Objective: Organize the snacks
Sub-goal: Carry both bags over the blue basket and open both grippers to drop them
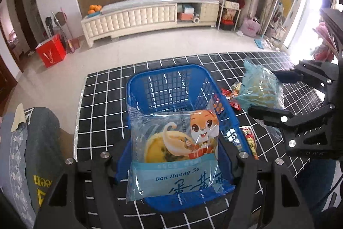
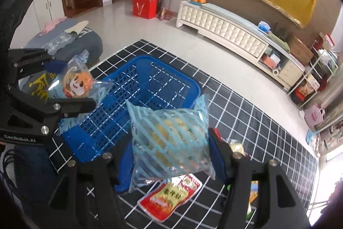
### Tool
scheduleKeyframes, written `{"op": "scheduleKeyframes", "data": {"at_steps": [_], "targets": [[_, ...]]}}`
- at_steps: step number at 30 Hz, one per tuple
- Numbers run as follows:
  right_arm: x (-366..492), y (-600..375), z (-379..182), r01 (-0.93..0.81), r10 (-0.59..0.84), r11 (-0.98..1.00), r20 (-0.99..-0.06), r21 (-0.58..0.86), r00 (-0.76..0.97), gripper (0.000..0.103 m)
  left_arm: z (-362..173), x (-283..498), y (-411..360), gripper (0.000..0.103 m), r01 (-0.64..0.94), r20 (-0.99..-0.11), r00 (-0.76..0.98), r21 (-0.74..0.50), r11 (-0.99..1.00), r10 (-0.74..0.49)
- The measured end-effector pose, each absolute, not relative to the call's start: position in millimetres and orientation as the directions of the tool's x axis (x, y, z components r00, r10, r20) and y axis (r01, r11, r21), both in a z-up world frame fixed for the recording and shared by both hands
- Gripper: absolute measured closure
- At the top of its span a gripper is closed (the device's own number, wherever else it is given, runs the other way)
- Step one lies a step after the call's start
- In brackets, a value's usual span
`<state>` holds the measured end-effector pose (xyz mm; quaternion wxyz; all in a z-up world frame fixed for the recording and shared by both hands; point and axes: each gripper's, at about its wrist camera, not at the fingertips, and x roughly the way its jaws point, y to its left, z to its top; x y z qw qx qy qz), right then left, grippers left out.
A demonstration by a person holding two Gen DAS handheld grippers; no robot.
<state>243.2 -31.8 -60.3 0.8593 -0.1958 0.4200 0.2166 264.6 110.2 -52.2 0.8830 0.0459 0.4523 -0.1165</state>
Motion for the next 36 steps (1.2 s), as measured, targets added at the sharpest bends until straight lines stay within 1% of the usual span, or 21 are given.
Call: {"op": "scheduleKeyframes", "data": {"at_steps": [6,10,14,17,19,29,32,35,36], "targets": [[274,-21,-70,-0.562,0.195,0.809,-0.821,-0.174,0.536,0.036,-65,307,124,0.037,0.225,-0.835,0.524,-0.056,0.973,-0.169],[287,-19,-78,-0.554,0.188,0.815,-0.825,-0.171,0.532,0.036,-73,327,126,0.035,0.242,-0.842,0.504,-0.08,0.967,-0.195],[294,-17,-84,-0.547,0.189,0.823,-0.835,-0.153,0.517,0.036,-89,347,121,0.031,0.269,-0.869,0.467,-0.037,0.962,-0.164],[294,-14,-85,-0.549,0.183,0.82,-0.836,-0.161,0.518,0.036,-98,352,118,0.031,0.265,-0.878,0.464,0.006,0.964,-0.122],[294,-14,-85,-0.551,0.183,0.819,-0.837,-0.16,0.516,0.036,-99,351,117,0.026,0.272,-0.877,0.463,0.002,0.962,-0.129],[315,-10,-84,-0.546,0.172,0.823,-0.846,-0.158,0.504,0.036,-83,363,122,0.023,0.278,-0.859,0.496,0.021,0.96,-0.125],[327,-8,-88,-0.548,0.183,0.827,-0.861,-0.126,0.474,0.036,-83,369,127,0.023,0.254,-0.86,0.499,0.032,0.967,-0.102],[335,-6,-92,-0.554,0.19,0.826,-0.873,-0.105,0.449,0.032,-83,367,134,0.023,0.24,-0.861,0.496,0.008,0.971,-0.115],[336,-6,-94,-0.555,0.187,0.825,-0.873,-0.109,0.45,0.028,-83,366,136,0.023,0.236,-0.861,0.497,0.009,0.972,-0.113]]}}
